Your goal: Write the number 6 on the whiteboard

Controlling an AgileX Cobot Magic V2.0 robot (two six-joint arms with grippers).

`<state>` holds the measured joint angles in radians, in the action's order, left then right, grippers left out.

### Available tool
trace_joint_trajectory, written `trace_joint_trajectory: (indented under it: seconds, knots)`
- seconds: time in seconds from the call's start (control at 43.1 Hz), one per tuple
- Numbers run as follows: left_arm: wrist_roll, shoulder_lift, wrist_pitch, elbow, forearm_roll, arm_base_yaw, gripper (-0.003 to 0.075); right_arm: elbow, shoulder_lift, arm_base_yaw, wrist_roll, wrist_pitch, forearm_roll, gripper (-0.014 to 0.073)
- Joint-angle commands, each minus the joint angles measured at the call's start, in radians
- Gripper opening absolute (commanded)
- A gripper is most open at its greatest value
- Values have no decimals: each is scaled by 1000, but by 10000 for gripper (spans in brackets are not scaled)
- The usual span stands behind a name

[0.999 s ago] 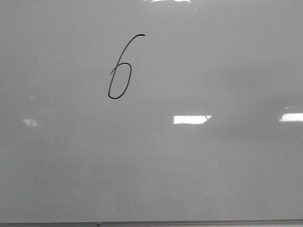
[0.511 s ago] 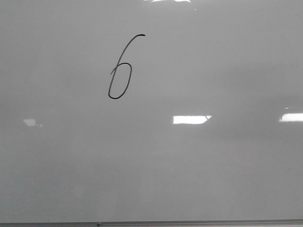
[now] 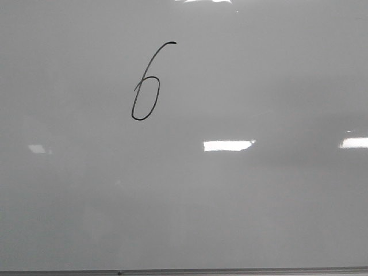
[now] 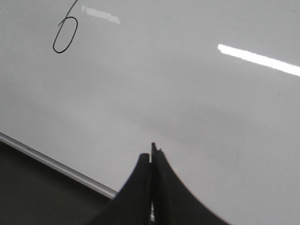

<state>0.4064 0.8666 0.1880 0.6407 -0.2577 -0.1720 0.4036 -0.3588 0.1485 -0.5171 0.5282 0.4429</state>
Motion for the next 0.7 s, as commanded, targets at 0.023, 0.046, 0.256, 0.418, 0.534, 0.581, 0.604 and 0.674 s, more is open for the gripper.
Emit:
trace_joint_trajectory:
  seconds: [0.023, 0.046, 0.256, 0.418, 0.534, 0.581, 0.604, 0.674]
  knots:
    - [-3, -155, 11, -6, -7, 4, 139, 26, -4, -4, 2, -95, 22, -60]
    - [-3, -182, 18, -15, -7, 4, 114, 26, -4, -4, 2, -98, 22, -60]
    - [-3, -462, 54, -120, -7, 4, -20, 26, -4, -4, 2, -99, 22, -60]
    - [-3, -635, 79, -176, -7, 4, -20, 26, -4, -4, 2, -99, 22, -60]
    - [-3, -709, 77, -199, -7, 4, -20, 26, -4, -4, 2, -99, 22, -60]
    - [-3, -723, 77, -201, -7, 4, -20, 26, -4, -4, 2, -99, 22, -60]
    - [-3, -726, 77, -201, -7, 4, -20, 26, -4, -4, 2, -99, 22, -60]
    - [-3, -726, 77, -201, -7, 4, -20, 26, -4, -4, 2, -99, 22, -60]
